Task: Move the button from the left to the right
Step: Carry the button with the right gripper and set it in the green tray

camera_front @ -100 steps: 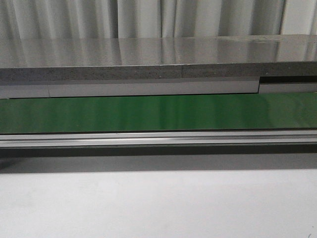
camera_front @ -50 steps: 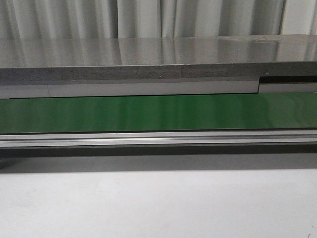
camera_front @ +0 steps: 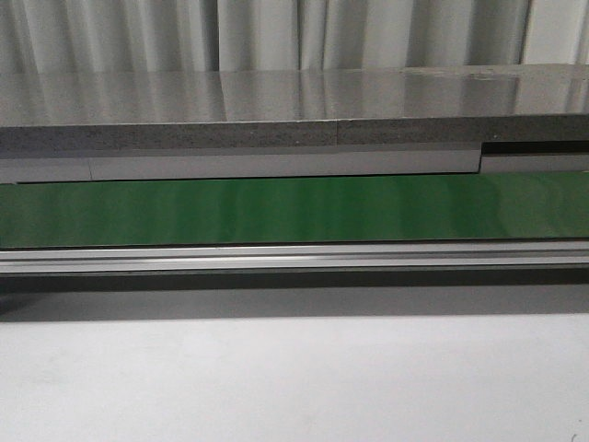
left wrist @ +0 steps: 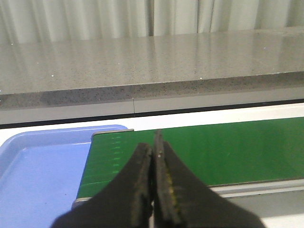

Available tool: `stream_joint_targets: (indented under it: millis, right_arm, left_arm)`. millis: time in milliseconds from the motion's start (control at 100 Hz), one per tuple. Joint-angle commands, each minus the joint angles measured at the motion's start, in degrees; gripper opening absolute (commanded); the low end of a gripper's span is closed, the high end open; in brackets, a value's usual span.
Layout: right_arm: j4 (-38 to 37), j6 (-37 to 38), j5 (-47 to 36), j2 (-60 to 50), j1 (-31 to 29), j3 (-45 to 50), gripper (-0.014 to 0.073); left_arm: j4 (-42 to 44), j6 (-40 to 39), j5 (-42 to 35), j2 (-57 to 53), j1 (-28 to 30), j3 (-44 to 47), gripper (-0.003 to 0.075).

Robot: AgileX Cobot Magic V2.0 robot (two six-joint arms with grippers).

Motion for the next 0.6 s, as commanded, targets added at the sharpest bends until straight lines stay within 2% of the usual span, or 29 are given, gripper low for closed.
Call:
stream_joint_targets:
  millis: [0,340,590]
  right_arm:
    - [0.2,-0.6,-2.4,-2.7,-0.2,-1.7,0.0461]
    - [1.8,0.8,-3.7,-8.2,-0.2,-1.7,0.0457]
    - [14.9,0.8,-3.2,-14.9,0.0,-1.7,0.0457]
  left_arm:
    - [-0.6,0.1,-3.9,0.6,-0.5,-1.6,-0.0019]
    - [-0.6,0.1,-3.9,0.6,-0.5,-1.6,-0.0019]
    - [-0.6,0.1,-3.9,0.6,-0.5,-1.6,-0.0019]
